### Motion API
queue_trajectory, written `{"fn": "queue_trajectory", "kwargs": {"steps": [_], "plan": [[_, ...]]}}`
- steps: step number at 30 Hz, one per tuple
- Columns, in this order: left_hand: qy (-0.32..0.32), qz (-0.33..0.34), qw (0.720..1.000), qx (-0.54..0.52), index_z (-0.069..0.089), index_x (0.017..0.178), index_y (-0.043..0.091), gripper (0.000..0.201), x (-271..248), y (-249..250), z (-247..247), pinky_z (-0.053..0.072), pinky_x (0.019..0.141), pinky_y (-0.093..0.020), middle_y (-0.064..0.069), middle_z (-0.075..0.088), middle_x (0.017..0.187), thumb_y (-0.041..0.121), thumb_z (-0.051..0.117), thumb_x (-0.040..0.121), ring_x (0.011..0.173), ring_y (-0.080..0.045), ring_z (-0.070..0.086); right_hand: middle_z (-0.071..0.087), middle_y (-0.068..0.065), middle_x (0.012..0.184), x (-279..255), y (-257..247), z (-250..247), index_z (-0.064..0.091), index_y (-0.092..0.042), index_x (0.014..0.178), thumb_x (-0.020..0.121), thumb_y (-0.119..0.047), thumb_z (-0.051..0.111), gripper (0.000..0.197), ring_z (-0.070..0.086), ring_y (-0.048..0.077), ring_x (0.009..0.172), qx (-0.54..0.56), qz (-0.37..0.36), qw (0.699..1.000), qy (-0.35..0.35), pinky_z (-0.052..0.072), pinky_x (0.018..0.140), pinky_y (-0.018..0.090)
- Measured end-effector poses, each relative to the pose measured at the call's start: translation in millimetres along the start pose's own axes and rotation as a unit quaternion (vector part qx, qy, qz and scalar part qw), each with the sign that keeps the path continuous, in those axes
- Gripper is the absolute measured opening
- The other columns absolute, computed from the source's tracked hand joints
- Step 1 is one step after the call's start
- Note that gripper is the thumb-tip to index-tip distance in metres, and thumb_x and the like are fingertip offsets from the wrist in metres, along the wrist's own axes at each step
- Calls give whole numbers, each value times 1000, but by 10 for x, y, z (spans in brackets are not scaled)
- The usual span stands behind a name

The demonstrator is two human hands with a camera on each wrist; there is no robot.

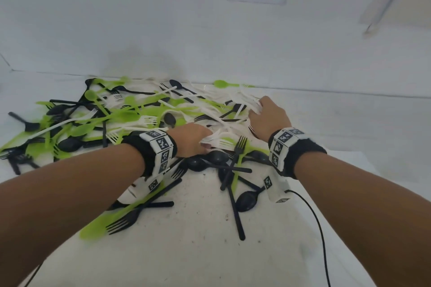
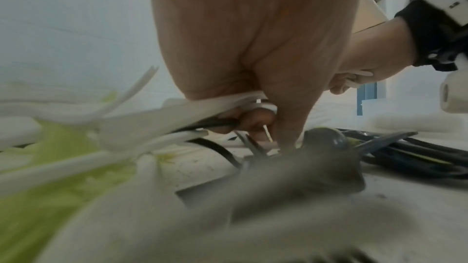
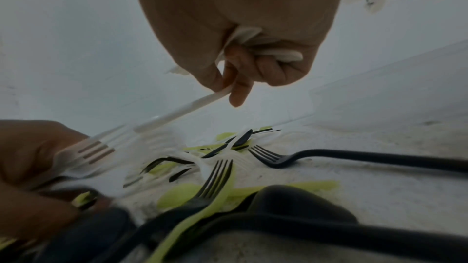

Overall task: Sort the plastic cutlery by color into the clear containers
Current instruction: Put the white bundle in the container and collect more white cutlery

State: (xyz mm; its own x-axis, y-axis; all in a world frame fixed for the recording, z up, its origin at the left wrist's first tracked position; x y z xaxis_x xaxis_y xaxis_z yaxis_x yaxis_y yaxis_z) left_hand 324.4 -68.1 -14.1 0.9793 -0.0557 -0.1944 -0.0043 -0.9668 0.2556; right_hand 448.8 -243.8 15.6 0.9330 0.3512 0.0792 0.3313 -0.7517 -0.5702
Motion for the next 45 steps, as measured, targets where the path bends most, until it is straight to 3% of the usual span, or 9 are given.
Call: {"fn": "queue_trajectory", "kwargs": {"steps": [8, 12, 14, 17, 24, 30, 34, 39, 45], "plan": [[116, -94, 961, -231, 50, 104, 5, 25, -102, -20, -303, 40, 65, -34, -2, 51, 84, 29, 56, 101, 69, -19, 45, 61, 8, 92, 21, 219, -152, 35, -15, 113, 94, -24, 57, 31, 58, 21, 67, 106, 59, 990, 65, 44, 61, 33], [199, -141, 888, -390, 61, 98, 7, 24, -115, -55, -407, 41, 70, -35, 6, 57, 82, 29, 52, 101, 71, -17, 47, 63, 9, 94, 21, 194, -3, 31, -13, 128, 91, -23, 61, 49, 64, 25, 72, 103, 59, 993, 10, 52, 63, 35], [224, -146, 860, -435, 61, 94, 13, 22, -131, -36, -447, 42, 71, -30, 6, 59, 80, 31, 53, 103, 68, -11, 50, 65, 5, 93, 34, 115, 133, 49, -13, 120, 89, -27, 65, 38, 65, 24, 79, 32, 25, 998, -55, 44, 59, 30], [245, -149, 850, -442, 66, 94, 11, 33, -207, -52, -532, 43, 72, -27, 1, 64, 86, 36, 50, 106, 74, -12, 51, 65, 2, 77, 37, -49, 265, 63, -14, 85, 86, -30, 65, 16, 64, 23, 73, -24, -27, 995, -94, 40, 56, 27], [313, -125, 804, -491, 63, 98, 13, 28, -608, -282, -717, 50, 82, -40, 0, 67, 73, 29, 43, 110, 80, -25, 59, 70, 5, 99, 237, -372, 569, 67, -10, 96, 100, -28, 48, 27, 65, 29, 95, -107, -82, 982, -132, 47, 77, 32], [303, -152, 848, -407, 57, 89, 11, 23, -950, -576, -583, 31, 50, -25, 10, 36, 57, 29, 54, 103, 47, -8, 31, 65, 11, 117, 351, -485, 842, 63, -10, 116, 99, -39, 56, 34, 61, 29, 100, -178, -96, 971, -132, 43, 76, 32], [226, -167, 901, -330, 45, 73, 18, 38, -1015, -701, -426, 30, 47, -23, 11, 35, 53, 38, 56, 103, 42, -7, 28, 68, 13, 112, 412, -486, 902, 63, -9, 109, 98, -28, 55, 24, 61, 29, 90, -195, -83, 969, -127, 45, 73, 33], [165, -122, 954, -217, 51, 81, 26, 23, -945, -737, -368, 37, 57, -27, 7, 55, 72, 33, 56, 103, 57, -6, 46, 63, 12, 118, 446, -574, 790, 58, -9, 120, 100, -35, 50, 34, 60, 33, 106, -169, -84, 975, -116, 43, 79, 34], [42, -73, 995, -58, 54, 80, 30, 18, -950, -750, -230, 45, 63, -29, 9, 62, 78, 35, 61, 95, 72, -10, 58, 62, 3, 95, 342, -853, 611, 48, -14, 97, 100, -34, 47, 20, 58, 27, 87, -65, -94, 992, -48, 45, 72, 36]]}}
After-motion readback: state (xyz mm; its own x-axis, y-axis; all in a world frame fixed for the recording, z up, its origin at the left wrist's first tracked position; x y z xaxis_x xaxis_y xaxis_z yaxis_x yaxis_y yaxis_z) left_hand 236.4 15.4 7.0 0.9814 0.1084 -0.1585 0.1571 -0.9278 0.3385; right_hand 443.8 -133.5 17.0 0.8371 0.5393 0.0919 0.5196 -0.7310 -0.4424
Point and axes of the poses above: each hand's wrist, its own x-axis towards the middle knuckle, its own z-axis out of the palm, y = z × x, the point moved 5 cm from there along x, towards the middle knuckle
